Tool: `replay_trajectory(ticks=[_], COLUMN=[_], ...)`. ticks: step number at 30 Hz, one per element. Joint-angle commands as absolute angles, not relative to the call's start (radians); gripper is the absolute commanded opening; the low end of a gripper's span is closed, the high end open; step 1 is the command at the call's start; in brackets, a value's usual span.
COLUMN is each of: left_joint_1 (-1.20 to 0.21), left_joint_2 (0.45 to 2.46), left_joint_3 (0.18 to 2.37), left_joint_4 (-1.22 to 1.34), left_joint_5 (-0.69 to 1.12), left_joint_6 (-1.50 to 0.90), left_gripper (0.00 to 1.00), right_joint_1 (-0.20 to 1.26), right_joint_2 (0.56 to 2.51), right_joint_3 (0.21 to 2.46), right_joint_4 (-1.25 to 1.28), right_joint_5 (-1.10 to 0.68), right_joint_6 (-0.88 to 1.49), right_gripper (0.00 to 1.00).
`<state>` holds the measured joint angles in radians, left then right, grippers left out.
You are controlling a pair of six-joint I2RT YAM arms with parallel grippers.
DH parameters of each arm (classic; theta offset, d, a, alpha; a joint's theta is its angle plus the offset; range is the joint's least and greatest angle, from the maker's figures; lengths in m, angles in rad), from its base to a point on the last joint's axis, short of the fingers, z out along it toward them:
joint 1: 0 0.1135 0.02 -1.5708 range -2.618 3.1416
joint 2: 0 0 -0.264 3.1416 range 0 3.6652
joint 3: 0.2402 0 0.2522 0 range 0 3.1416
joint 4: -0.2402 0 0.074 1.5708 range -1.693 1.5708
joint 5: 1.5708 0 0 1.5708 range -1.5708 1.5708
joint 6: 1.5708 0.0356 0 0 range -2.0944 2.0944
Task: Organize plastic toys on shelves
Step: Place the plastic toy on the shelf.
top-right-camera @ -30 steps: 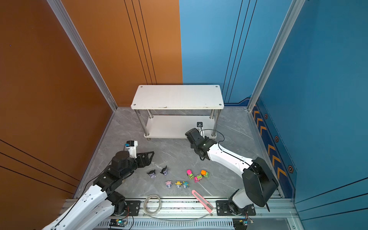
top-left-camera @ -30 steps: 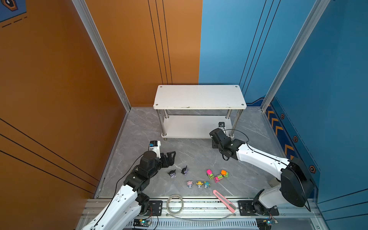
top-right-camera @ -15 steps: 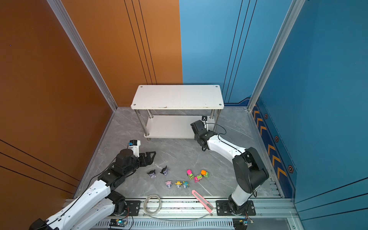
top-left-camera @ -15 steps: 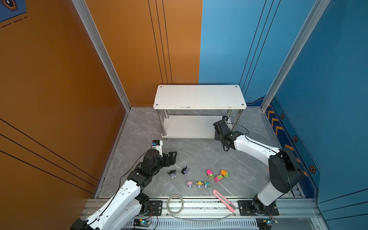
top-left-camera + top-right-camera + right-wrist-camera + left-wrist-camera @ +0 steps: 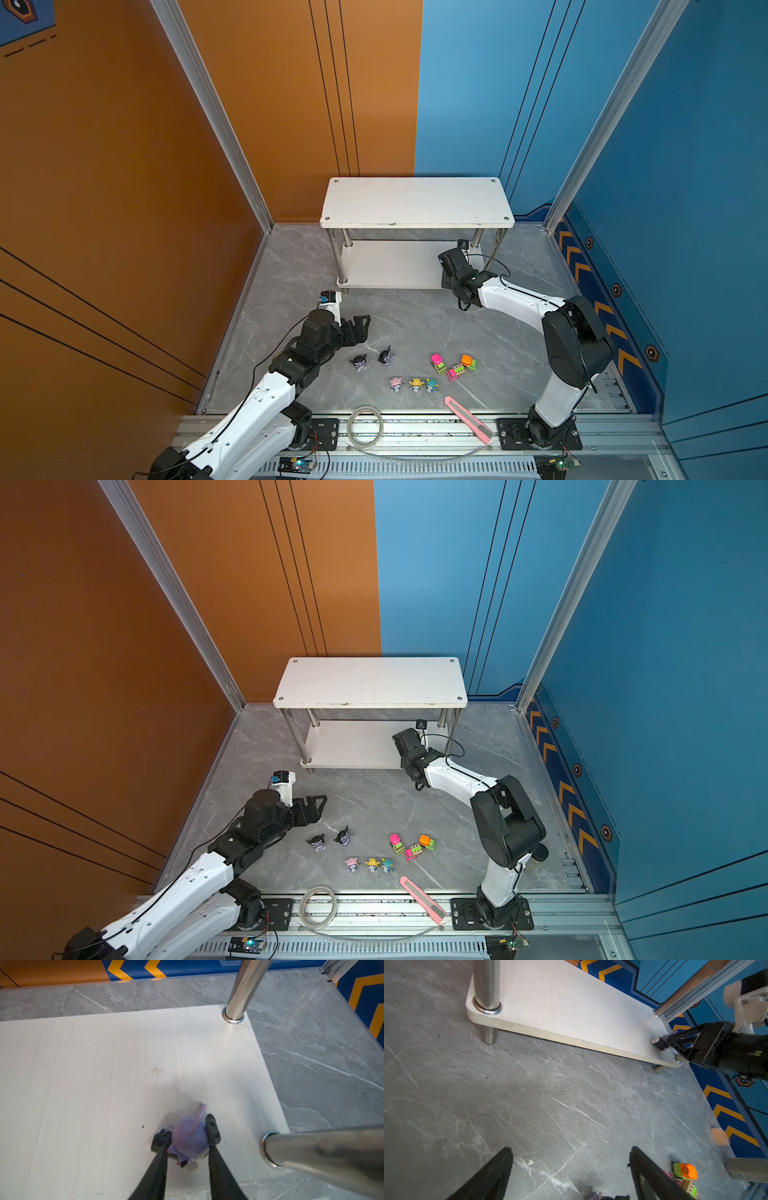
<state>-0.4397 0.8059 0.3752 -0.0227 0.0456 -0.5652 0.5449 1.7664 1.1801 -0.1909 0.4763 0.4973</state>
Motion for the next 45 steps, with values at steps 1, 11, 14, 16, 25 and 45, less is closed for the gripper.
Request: replay_trajectory(ticks=[1,11,14,16,25,45], left_joint_1=[-0.446,-0.446,-0.446,-0.446,-0.583,-0.757], left_joint_2=[0.816,0.816,0.810,0.810,0.946,1.450], left_joint_3=[0.359,0.356,0.357,0.357,0.484,0.889], left_joint_4=[-0.002,-0.002,-0.004,0.000,0.011,0.100], left_joint_5=[0.046,0.049,0.049,0.053,0.017,0.043], left_joint_6=[-0.540,-0.544,-0.545,-0.552,-0.514,-0.452], left_gripper=[0.90,0.90,0.90,0.90,0.81,0.71], right_joint_1=[0.550,0.552,0.554,0.555,0.543,0.411], right_joint_2=[1.789,1.778,1.759,1.747,1.678,1.746], right_joint_3=[1.203,1.178,1.154,1.143,1.078,1.127], right_joint_4=[-0.174,-0.160,-0.147,-0.142,-0.096,-0.042], right_joint_5=[0.500,0.453,0.440,0.429,0.362,0.137], right_joint_6=[0.514,0.544,0.553,0.560,0.600,0.679], right_gripper=[0.36,0.35,0.35,0.35,0.35,0.64])
